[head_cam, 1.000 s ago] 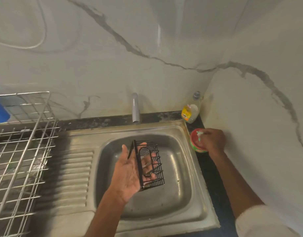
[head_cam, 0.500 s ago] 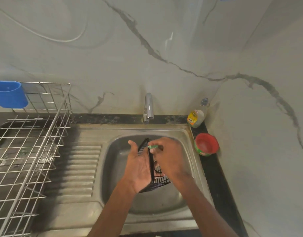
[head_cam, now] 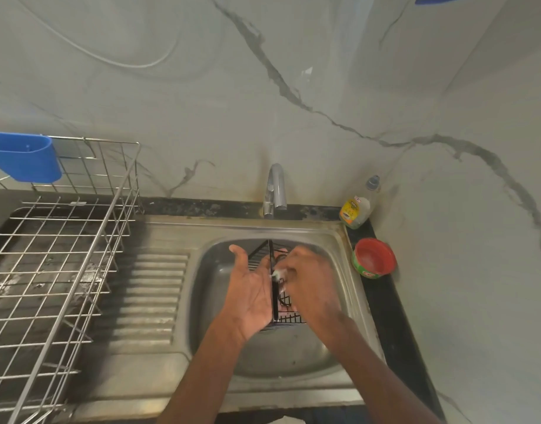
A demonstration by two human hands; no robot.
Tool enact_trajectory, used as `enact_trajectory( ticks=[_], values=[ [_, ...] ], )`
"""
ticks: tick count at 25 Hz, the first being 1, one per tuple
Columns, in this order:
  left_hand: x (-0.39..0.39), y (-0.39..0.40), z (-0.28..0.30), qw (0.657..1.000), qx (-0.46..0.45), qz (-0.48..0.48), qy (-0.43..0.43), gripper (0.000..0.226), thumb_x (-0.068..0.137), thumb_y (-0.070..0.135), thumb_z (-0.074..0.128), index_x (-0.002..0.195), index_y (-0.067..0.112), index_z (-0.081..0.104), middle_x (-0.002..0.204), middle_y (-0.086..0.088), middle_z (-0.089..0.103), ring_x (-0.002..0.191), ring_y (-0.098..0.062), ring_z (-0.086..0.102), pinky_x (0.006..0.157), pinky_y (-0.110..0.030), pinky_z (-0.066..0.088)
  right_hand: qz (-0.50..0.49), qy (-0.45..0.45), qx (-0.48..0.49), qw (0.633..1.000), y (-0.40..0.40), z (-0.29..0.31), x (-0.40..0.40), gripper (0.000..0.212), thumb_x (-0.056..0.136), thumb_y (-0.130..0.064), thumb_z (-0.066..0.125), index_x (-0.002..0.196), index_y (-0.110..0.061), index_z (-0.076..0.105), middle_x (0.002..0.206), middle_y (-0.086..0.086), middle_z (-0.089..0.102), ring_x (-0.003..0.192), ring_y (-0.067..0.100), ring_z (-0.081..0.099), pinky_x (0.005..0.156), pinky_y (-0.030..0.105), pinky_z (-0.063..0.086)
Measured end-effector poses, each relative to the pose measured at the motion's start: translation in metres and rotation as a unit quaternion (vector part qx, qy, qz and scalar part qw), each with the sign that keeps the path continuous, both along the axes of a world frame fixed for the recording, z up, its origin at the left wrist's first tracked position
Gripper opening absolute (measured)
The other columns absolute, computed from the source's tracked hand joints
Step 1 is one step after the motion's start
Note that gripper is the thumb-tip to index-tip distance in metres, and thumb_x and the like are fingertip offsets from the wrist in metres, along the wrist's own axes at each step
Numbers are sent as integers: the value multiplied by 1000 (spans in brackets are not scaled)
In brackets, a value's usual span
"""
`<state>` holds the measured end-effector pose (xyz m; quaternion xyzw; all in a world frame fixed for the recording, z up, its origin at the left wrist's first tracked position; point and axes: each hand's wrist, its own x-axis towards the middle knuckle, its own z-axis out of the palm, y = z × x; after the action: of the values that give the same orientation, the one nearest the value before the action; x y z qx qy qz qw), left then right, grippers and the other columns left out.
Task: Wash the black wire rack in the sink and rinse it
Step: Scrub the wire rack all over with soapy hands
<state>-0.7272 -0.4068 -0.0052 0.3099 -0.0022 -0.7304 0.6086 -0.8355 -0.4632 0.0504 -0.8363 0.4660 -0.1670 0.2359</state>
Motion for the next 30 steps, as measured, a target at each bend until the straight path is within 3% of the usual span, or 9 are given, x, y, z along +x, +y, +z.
enact_trajectory(
  ticks=[5,9,11,14,16,19,23,26,30],
  values=[
    [9,14,3,999,4,41,26,108,82,98,30,140,11,59,118,-14,71,103,-30,72,90,-41,61,59,-39,-63,996,34,-2,4,18,95,-2,67,97,-14,81,107,-6,69,86,8,67,81,16,54],
    [13,18,7,999,-6,32,16,106,83,99,28,140,16,59,103,-11,68,95,-29,68,84,-41,59,-33,-119,-28,992,29,-10,9,25,88,4,72,97,-18,81,105,-8,74,90,0,67,83,13,54],
    [18,19,0,999,-9,33,21,113,82,99,32,151,12,53,110,-13,65,103,-30,62,91,-45,52,-2,-120,-36,992,37,-7,11,35,84,13,69,99,-16,81,104,-7,75,91,-2,65,79,1,46],
    [27,19,0,999,-3,32,2,113,83,99,29,151,13,56,128,-18,65,116,-33,60,100,-47,50,-8,-139,9,990,41,-7,11,42,87,11,68,114,-21,74,104,-12,73,90,-3,66,78,6,51],
    [28,18,3,1000,1,28,5,106,86,96,26,139,12,63,113,-14,71,99,-29,71,85,-39,62,-43,-151,76,985,36,-5,16,40,90,5,69,119,-22,68,104,-13,72,92,-5,66,79,5,51],
    [31,18,4,999,1,31,22,105,86,96,26,139,12,60,104,-13,69,77,-23,70,66,-32,59,-31,-168,101,980,48,-5,17,30,88,2,76,110,-20,76,93,-14,75,86,-3,70,79,12,56],
    [28,17,0,1000,-13,5,-8,116,80,101,35,153,14,54,118,-12,59,116,-32,52,104,-49,44,-88,-222,60,969,35,-3,19,28,90,1,74,103,-22,82,99,-16,73,90,0,70,80,23,60],
    [29,14,-4,999,-30,-8,-5,116,79,102,36,154,15,53,129,-17,51,127,-34,34,112,-56,29,-87,-177,12,980,17,1,32,37,94,6,64,115,-21,79,103,-11,69,83,8,71,75,32,63],
    [28,17,2,1000,-18,-16,-8,113,79,101,30,150,18,59,138,-17,61,131,-33,51,119,-57,35,3,-53,-46,998,9,1,35,26,96,2,65,106,-16,80,105,-3,70,83,10,68,75,24,59]
  ],
)
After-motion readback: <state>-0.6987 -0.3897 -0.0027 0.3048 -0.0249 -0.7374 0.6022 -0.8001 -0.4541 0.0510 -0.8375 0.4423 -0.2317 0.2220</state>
